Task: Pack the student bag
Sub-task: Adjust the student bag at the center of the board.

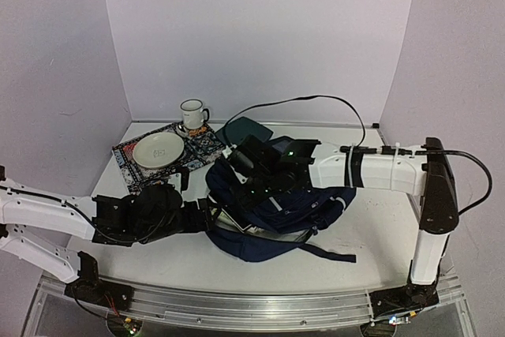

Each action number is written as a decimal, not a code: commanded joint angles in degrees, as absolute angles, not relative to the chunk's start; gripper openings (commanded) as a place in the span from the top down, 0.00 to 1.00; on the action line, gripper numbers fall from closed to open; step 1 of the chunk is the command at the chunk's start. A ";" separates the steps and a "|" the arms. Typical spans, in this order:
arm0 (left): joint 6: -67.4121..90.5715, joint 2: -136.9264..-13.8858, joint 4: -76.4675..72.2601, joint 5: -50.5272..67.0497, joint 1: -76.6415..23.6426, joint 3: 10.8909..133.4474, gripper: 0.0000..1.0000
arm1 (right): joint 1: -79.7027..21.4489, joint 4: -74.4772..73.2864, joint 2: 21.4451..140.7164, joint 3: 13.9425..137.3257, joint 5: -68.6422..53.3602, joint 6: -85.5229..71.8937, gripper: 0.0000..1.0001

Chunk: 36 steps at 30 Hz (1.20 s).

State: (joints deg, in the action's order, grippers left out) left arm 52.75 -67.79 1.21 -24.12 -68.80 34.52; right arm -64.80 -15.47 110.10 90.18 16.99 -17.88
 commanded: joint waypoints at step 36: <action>44.21 -81.50 5.41 -11.84 -61.50 46.72 0.22 | -38.14 5.49 77.22 36.23 4.01 -43.52 0.47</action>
